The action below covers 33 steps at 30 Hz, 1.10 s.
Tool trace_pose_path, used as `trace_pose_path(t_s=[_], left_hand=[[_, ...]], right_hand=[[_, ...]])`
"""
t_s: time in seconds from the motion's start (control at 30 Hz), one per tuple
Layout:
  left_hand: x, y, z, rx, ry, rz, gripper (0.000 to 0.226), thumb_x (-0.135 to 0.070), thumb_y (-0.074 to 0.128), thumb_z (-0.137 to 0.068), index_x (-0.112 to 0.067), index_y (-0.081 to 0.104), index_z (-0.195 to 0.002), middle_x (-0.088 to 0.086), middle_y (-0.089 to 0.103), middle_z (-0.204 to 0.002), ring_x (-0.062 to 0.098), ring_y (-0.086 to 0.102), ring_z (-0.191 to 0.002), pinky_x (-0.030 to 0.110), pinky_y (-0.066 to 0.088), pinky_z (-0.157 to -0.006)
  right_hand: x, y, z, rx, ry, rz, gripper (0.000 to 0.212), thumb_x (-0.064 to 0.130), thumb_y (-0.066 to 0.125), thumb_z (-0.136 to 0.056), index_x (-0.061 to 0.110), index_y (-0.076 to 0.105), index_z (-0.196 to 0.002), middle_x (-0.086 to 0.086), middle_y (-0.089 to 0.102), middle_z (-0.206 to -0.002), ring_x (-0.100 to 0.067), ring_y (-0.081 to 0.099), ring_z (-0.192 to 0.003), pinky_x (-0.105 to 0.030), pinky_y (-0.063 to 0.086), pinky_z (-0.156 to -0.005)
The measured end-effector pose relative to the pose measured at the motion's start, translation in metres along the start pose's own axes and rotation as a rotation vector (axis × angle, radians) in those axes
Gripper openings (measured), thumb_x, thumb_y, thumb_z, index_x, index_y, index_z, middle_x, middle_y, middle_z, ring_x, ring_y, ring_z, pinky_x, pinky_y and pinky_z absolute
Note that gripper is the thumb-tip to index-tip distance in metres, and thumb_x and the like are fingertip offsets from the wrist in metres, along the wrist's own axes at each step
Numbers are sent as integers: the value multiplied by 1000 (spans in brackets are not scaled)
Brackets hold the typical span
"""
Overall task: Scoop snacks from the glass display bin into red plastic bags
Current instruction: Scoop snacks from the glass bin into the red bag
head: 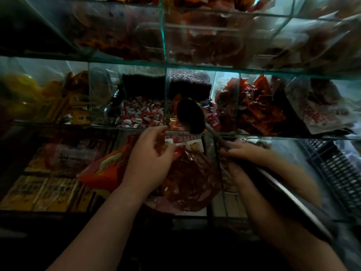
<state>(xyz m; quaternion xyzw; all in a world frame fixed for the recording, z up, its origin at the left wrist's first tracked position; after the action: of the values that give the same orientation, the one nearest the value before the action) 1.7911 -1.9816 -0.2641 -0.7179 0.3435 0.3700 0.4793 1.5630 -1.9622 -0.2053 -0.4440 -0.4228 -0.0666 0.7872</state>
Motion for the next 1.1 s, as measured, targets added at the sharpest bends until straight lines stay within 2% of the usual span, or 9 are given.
trace_pose_path(t_s=[0.1, 0.17, 0.23, 0.33, 0.4, 0.47, 0.7, 0.9, 1.1], left_hand=[[15, -23, 35, -68, -22, -66, 35, -31, 74, -90, -49, 57, -114, -25, 58, -116, -6, 57, -109, 19, 46, -90], [24, -31, 55, -103, -22, -130, 32, -24, 76, -89, -43, 58, -108, -25, 57, -112, -13, 53, -107, 5, 40, -86], [32, -31, 71, -94, -20, -196, 28, -15, 76, -88, -35, 62, -101, -24, 54, -113, -16, 48, -111, -1, 34, -90], [45, -22, 87, -49, -105, -205, 19, -12, 74, -90, -28, 70, -101, -19, 52, -125, -7, 46, -121, 19, 41, -105], [49, -13, 92, -3, -148, -176, 29, -9, 70, -91, -23, 71, -116, -22, 50, -131, -6, 45, -125, 30, 43, -111], [48, -5, 94, 61, -173, -142, 51, -4, 64, -91, -27, 62, -137, -28, 44, -140, -12, 38, -131, 25, 36, -115], [49, 4, 92, 166, -215, -91, 78, 3, 50, -83, -33, 41, -152, -51, 27, -139, -25, 22, -135, 20, 24, -119], [58, 4, 91, 175, -252, -17, 81, -2, 47, -81, -27, 35, -157, -24, 27, -158, -4, 22, -148, 37, 26, -124], [61, -2, 85, 181, -296, 10, 81, -10, 52, -85, -40, 27, -157, -35, 21, -156, -10, 20, -146, 36, 26, -124]], right_hand=[[0, 26, -5, 261, 127, 23, 53, 5, 36, -106, 2, 13, -154, -19, 35, -159, -22, 43, -139, -4, 41, -82], [-6, 38, -12, 338, 403, 67, 53, 9, 32, -108, 6, 10, -156, -14, 29, -164, -20, 41, -142, -7, 38, -89], [-2, 53, 0, 376, 362, 39, 54, 12, 31, -109, 5, 7, -158, -10, 25, -166, -22, 34, -149, -9, 36, -86], [-11, 79, 10, 249, 274, 113, 49, 12, 41, -108, -7, 33, -152, -17, 39, -159, -22, 45, -143, 1, 39, -64], [4, 73, 8, -255, -14, 120, 24, 21, 60, -98, 15, 70, -118, 4, 71, -125, -5, 66, -114, 1, 43, -70], [0, 77, 9, -496, -146, 93, 20, 25, 66, -88, 34, 70, -105, 19, 71, -103, 2, 67, -97, -15, 53, -81], [-44, 133, -82, -273, 16, 166, 41, 26, 73, -83, 25, 68, -124, 0, 58, -122, -21, 61, -110, -36, 53, -97], [-61, 152, -93, -656, 130, -105, 12, 12, 72, -85, 17, 75, -94, 0, 75, -94, -18, 69, -91, -33, 55, -84], [-81, 147, -85, -717, 399, -592, 16, 23, 75, -69, 38, 77, -74, 11, 76, -81, -2, 70, -83, -20, 55, -79]])
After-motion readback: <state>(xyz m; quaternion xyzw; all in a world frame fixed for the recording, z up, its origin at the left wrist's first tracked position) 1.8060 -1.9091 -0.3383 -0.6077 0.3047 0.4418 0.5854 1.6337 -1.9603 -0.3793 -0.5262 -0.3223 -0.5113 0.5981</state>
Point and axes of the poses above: each hand's wrist, its own z-axis away from the middle knuckle, its own y-axis out of the palm, x = y × z, the point moved 6 cm from there along -z, towards the middle knuckle
